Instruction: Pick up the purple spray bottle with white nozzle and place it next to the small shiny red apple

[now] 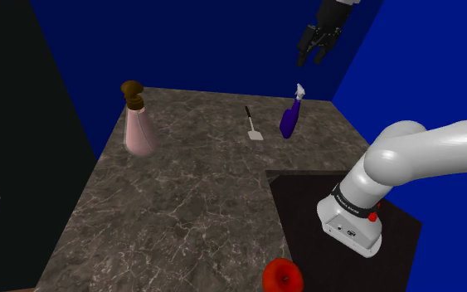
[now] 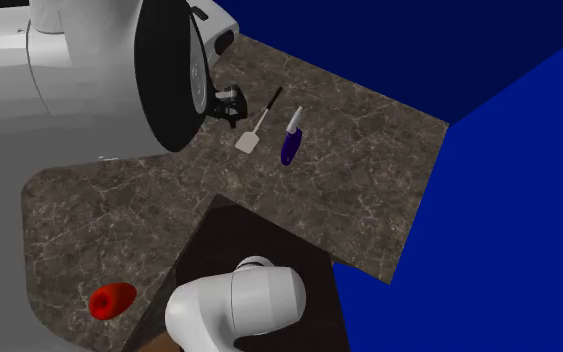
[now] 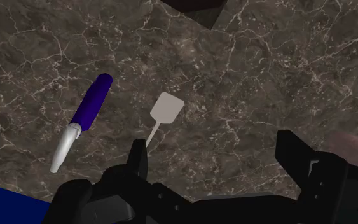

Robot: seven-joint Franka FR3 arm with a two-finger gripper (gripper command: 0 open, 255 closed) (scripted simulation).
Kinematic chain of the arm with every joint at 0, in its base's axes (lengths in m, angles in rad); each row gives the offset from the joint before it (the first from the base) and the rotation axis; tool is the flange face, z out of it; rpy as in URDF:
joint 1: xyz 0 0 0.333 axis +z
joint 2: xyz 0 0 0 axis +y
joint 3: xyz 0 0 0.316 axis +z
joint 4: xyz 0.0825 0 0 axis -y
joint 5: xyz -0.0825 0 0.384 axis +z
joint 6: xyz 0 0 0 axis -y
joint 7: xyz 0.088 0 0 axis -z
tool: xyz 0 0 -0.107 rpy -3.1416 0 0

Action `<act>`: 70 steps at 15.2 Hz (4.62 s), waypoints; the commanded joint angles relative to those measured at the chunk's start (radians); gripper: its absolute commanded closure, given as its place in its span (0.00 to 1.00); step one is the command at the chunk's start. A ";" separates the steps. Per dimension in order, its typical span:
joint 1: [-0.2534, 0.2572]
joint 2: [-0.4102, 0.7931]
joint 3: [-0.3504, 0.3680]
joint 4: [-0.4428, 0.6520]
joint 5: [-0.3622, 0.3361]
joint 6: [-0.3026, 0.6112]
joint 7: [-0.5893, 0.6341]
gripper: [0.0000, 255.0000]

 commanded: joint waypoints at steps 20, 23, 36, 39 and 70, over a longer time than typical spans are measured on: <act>-0.222 0.348 -0.173 -0.110 -0.124 0.410 0.104 0.00; -0.222 0.365 -0.176 -0.139 -0.125 0.454 0.103 0.00; -0.222 0.388 -0.181 -0.170 -0.127 0.508 0.102 1.00; -0.222 0.388 -0.181 -0.170 -0.126 0.508 0.103 1.00; -0.216 0.316 -0.155 0.127 -0.112 0.140 0.099 1.00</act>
